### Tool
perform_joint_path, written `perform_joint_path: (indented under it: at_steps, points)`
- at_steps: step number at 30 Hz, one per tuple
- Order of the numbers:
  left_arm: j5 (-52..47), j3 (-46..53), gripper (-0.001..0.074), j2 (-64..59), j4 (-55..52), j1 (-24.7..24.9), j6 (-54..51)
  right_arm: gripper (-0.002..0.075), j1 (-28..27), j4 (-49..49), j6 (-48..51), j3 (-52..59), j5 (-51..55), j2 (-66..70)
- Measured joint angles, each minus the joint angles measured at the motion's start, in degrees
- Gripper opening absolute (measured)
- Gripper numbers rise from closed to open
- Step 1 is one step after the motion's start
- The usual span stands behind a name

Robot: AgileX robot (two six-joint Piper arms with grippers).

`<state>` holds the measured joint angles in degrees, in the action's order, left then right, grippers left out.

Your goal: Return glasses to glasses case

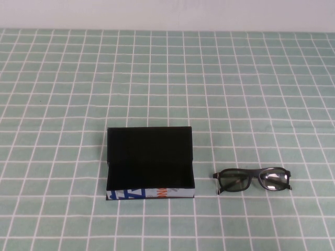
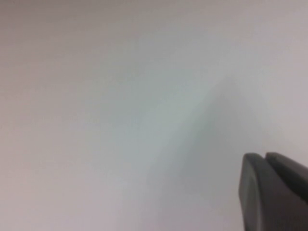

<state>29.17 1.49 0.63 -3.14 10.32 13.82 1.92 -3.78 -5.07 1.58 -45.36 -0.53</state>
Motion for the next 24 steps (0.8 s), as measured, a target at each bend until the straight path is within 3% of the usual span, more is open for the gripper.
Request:
perform_joint_path:
  at_steps: [5,10,15,24]
  points:
    - [19.24,0.0,-0.0002,0.13,-0.38,0.0,10.23,-0.0013,0.0,-0.07,-3.28,-5.38,-4.09,-0.27]
    - [17.94,-6.29,-0.0002,0.24,-2.0,0.0,12.38,-0.0013,0.0,-0.21,-9.14,-16.38,0.57,-0.27]
    - [3.71,-18.03,-0.0002,0.24,-3.39,0.0,12.84,-0.0013,-0.13,-0.21,-16.62,-34.14,20.92,-0.24]
    - [-32.29,-39.15,-0.0002,-1.06,-7.9,0.0,12.84,-0.0013,-0.13,-0.21,-17.5,-58.0,58.31,13.88]
